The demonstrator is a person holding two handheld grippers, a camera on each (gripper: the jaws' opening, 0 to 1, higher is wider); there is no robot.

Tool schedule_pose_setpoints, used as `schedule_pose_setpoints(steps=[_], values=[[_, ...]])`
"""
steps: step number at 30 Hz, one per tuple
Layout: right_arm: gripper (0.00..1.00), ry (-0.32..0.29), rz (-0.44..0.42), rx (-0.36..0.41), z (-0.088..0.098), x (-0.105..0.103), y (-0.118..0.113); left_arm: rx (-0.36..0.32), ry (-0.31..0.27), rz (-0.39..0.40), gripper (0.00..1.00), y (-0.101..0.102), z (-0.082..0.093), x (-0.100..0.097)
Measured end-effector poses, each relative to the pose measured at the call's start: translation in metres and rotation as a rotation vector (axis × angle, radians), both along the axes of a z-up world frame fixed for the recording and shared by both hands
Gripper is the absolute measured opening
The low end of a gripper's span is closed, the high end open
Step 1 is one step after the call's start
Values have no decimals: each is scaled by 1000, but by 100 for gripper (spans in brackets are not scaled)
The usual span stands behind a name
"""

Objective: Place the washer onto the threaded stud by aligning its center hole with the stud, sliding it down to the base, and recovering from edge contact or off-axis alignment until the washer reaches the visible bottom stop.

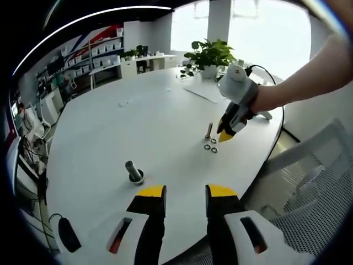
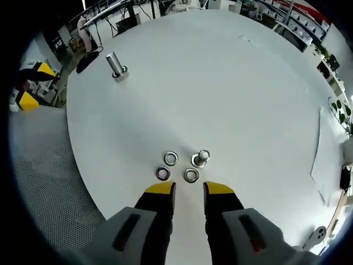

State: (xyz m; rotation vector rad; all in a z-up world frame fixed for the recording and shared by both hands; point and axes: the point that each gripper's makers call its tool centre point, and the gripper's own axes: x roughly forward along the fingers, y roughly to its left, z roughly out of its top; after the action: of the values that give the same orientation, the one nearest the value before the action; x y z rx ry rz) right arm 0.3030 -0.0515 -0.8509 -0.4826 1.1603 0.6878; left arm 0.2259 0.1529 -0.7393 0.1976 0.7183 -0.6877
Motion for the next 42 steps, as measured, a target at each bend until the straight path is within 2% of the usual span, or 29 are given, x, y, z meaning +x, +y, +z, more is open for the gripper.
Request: schedule_pose_setpoints(steps=[11,24,31,42], values=[[26,20,-54,-2,-8,-3,-6,5,0,-5,27,-1,0,-1],[26,21,-57,-5,-12,-8,-5,9,2,-5,27,-1,-2,-1],[26,-3,-59,4,-7,-6,-4,13,3,-6,28,-1,-2,-2],[24,-9,-76,11,-13,-2,-3,15,2,-8,28,0,-2,-2]])
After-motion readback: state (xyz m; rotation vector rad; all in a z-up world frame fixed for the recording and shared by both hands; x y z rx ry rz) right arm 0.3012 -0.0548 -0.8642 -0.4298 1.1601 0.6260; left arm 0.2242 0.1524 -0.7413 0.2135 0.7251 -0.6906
